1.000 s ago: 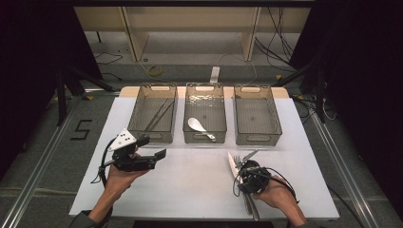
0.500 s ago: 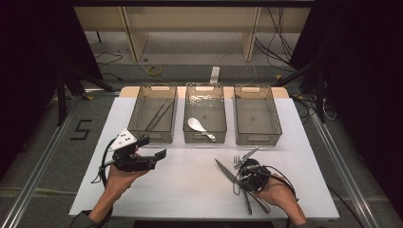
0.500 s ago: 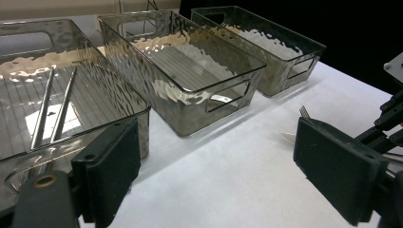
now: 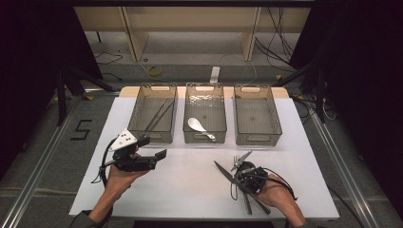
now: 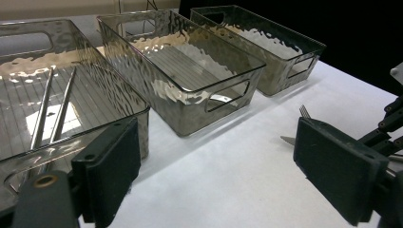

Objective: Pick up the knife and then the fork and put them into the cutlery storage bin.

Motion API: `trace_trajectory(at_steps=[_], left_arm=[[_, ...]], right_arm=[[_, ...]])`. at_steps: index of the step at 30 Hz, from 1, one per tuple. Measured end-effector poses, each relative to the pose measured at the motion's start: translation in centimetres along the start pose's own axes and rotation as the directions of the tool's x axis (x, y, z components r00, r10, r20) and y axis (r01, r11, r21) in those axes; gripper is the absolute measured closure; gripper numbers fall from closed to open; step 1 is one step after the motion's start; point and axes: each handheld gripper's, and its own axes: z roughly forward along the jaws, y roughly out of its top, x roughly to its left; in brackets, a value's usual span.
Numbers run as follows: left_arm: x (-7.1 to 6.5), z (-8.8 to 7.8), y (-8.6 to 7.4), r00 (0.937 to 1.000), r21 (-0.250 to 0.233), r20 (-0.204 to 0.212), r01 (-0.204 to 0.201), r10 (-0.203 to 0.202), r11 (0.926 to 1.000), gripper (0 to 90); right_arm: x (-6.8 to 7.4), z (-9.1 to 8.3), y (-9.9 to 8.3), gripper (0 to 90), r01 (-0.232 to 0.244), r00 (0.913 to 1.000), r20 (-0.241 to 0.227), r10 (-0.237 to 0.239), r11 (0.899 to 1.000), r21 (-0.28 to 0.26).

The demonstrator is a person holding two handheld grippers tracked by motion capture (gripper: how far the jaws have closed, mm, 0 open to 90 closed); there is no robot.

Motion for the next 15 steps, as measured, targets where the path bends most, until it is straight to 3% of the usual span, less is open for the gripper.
trace_trajectory(at_steps=[8,15], left_arm=[[0.0,0.0,0.0,1.0,0.0,0.0,0.0,0.0,1.0,15.5],[0.0,0.1,0.0,1.0,0.0,0.001,0.0,0.0,1.0,15.5]], right_arm=[[0.5,0.3,0.8,81.1,0.05,0.9988,0.004,-0.05,0.999,-0.004],[0.5,1.1,1.6,79.5,0.052,0.9985,-0.022,-0.051,0.998,0.02]])
